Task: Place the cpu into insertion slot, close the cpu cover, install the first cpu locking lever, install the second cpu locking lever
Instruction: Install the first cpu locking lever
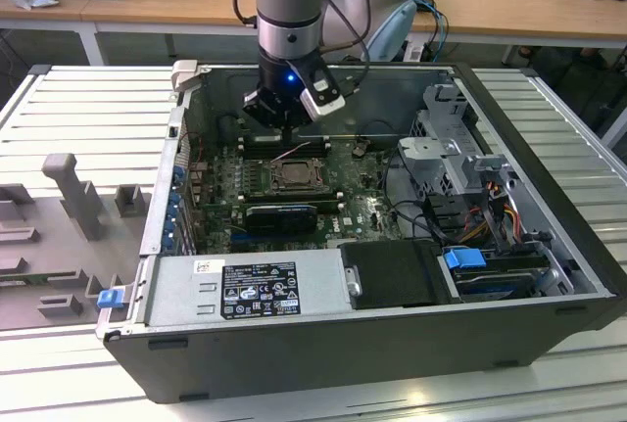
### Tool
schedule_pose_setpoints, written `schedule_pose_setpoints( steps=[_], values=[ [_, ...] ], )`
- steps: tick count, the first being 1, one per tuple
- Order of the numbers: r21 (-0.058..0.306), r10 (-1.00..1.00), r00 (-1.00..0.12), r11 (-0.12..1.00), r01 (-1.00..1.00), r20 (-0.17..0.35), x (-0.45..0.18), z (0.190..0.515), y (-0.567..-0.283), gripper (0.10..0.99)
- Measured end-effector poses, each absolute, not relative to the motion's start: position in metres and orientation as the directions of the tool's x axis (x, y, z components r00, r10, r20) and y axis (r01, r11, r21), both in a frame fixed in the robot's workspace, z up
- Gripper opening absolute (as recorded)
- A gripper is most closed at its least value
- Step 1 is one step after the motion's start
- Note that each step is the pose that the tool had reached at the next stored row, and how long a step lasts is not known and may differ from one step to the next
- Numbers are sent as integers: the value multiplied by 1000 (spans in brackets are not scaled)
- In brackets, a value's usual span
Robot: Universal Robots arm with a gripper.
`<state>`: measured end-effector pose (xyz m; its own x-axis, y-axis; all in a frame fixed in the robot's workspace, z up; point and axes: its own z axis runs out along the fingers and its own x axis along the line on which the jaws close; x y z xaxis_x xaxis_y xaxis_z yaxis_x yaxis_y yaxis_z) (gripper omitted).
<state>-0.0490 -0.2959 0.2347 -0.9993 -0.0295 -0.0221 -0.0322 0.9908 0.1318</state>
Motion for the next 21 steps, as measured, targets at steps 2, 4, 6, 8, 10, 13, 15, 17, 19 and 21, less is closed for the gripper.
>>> schedule_pose_setpoints(
  steps=[2,4,6,8,10,13,15,17,19,21],
  values=[
    [132,-30,-999,991,-32,-22,-48,234,-296,106],
    [132,-30,-999,991,-32,-22,-46,234,-296,106],
    [132,-31,-999,991,-34,-22,-39,232,-296,106],
    [132,-38,-999,990,-40,-22,-39,231,-296,106],
    [132,-41,-999,990,-44,-22,-38,230,-294,106],
    [132,-41,-999,990,-44,-22,-35,228,-293,106],
    [132,-41,-999,990,-44,-22,-31,226,-293,106],
    [132,-41,-999,990,-44,-22,-26,224,-292,106],
    [132,-41,-999,990,-44,-22,-24,222,-292,106],
    [132,-41,-999,990,-44,-22,-22,219,-292,106]
  ],
)
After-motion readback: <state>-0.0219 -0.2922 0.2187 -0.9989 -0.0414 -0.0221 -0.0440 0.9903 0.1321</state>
